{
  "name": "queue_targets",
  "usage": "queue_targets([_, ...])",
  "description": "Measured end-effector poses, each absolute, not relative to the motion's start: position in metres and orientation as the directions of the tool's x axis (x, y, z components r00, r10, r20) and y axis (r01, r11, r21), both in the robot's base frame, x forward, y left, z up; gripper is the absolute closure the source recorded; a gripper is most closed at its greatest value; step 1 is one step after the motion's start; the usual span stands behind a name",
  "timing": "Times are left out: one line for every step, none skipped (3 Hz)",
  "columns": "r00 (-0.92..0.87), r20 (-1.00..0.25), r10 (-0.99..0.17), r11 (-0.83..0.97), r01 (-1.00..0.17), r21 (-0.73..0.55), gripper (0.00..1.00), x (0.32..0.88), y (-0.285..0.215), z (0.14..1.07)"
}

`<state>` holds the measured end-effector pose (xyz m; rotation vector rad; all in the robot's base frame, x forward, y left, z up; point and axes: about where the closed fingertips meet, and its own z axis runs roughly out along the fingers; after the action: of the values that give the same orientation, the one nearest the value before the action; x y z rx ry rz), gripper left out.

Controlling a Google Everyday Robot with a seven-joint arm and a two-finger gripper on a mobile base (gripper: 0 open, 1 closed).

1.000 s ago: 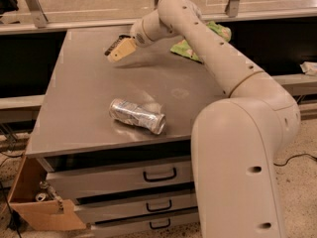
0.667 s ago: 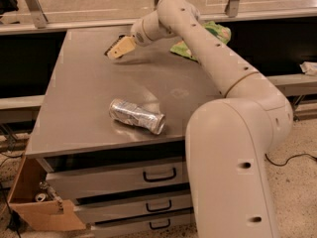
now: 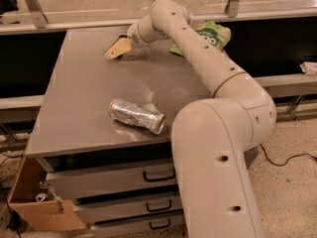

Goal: Pick rxbar chocolate

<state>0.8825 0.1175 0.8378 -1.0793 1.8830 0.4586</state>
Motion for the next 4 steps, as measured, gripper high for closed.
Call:
queue_targets([-0.242,-0.836,-0.492,0.554,-0.828,-0.087,0.19,0.8868,0.1224,0.8273])
queue_targets([-0.241,-0.838,-0.489,0.547,-0.833,-0.080,0.41,0.8868,0.1250,0.8264])
queue_targets([-0.241,-0.838,-0.489,0.547,-0.833,-0.080,0.65,0.8868,0.1250,0.8298])
queue_targets([-0.241,-0.838,-0.489,0.547,-0.833,-0.080,0.95,0.8866,0.1249,0.8349])
